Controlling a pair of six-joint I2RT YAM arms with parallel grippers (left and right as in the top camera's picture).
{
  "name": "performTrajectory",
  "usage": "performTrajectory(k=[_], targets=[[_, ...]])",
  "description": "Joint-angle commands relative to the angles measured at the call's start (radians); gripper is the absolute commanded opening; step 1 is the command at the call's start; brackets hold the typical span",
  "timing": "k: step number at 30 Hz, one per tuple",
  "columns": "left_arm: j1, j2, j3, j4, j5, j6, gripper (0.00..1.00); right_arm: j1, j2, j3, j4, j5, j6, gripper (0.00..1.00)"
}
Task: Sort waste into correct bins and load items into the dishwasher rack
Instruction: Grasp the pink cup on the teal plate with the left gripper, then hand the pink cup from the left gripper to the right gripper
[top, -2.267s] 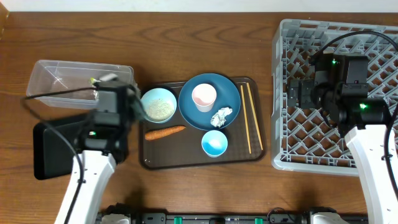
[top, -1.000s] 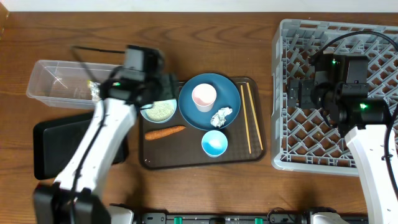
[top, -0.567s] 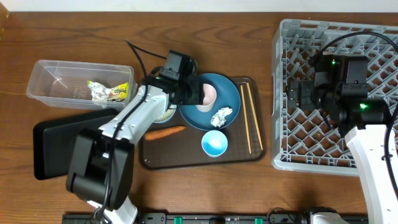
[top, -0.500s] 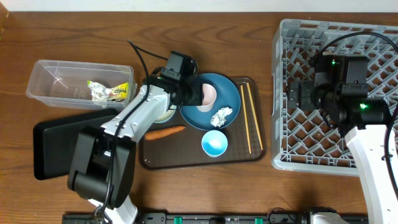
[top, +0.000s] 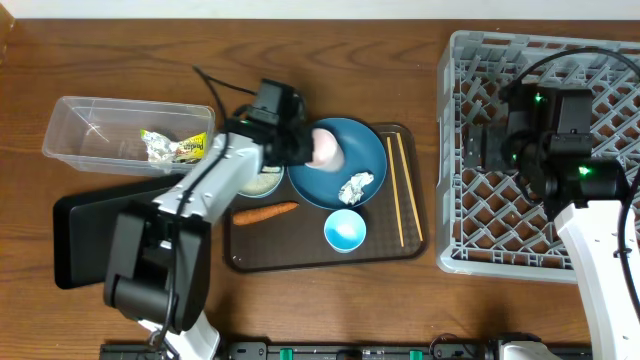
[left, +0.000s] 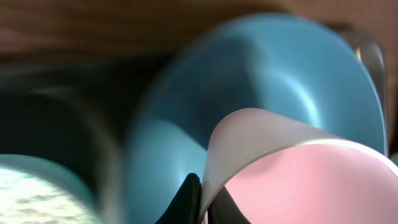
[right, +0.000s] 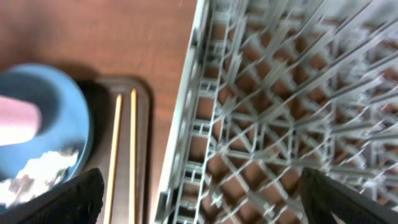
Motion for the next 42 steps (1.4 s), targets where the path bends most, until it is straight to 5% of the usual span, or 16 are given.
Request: performTrajectory(k=[1, 4, 7, 13, 17, 42], targets=[[0.07, -0.072, 0.035, 0.043, 0.083, -0.087, 0.06, 0.003, 0.003, 0.019, 0.065, 0.051, 0.029, 0.99], [0.11, -0.093, 0.035, 0.15, 0.333, -0.177, 0.06, -0.007, 0.018, 0.019, 0.126, -0.01, 0.01, 0.99], [0.118, -0.092, 0.035, 0.254, 0.562, -0.343, 0.06, -0.017, 0.062, 0.019, 0.174, -0.271, -0.113, 0.99], [0.084, -0.092, 0.035, 0.303, 0.774, -0.475, 0.06, -0.019, 0.194, 0.019, 0.2, -0.939, -0.342, 0.99], [0.069, -0.092, 0.035, 0.303, 0.854, -0.552, 0.06, -0.019, 0.254, 0.019, 0.229, -1.175, -0.413, 0.99], [-0.019, -0.092, 0.035, 0.378, 0.975, -0.698, 0.06, 0.044, 0.277, 0.019, 0.287, -1.181, -0.42, 0.99]])
